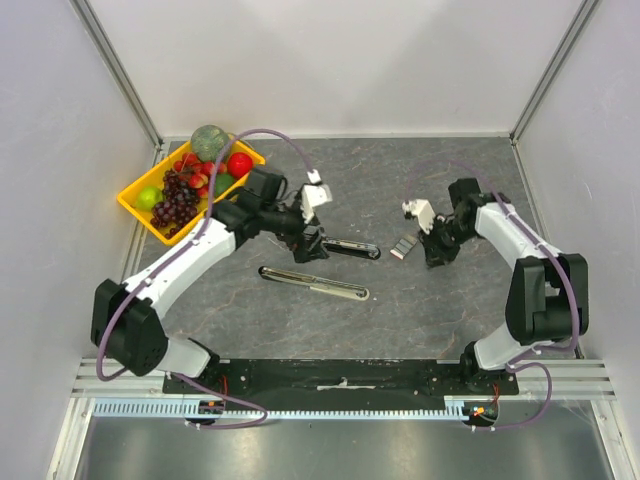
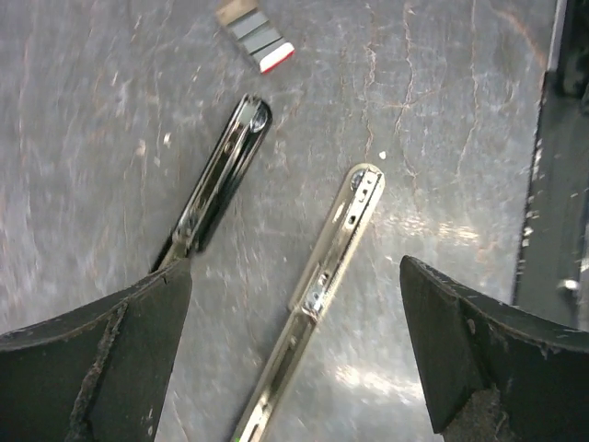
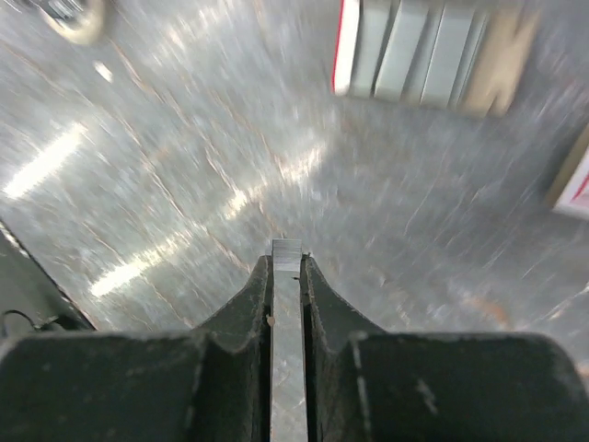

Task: Load the staples into the stapler
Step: Pick up the staple from the center of the board.

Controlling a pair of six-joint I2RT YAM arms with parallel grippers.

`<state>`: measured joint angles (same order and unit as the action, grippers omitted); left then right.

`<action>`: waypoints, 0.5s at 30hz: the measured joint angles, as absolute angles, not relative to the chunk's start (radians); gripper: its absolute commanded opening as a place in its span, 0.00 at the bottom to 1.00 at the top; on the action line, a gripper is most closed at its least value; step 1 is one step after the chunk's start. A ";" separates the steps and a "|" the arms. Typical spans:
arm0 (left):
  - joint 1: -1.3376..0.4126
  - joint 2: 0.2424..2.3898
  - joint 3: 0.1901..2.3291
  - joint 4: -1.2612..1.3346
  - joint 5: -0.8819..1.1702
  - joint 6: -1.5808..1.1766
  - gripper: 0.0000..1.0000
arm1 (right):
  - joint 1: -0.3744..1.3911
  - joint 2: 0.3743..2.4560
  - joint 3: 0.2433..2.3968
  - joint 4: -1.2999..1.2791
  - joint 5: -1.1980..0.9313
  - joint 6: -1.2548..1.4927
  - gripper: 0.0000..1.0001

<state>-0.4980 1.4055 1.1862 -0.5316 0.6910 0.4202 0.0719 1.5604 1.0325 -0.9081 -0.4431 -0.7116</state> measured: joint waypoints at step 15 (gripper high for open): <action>-0.715 1.546 1.155 -0.261 0.611 0.793 0.93 | 0.144 1.854 1.439 -1.280 -0.973 -1.028 0.18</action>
<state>-0.7151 1.5463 1.1553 -0.2611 0.6113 0.7925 0.1440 1.8538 1.4395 -1.2797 -0.9726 -1.0283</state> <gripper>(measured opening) 0.945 0.178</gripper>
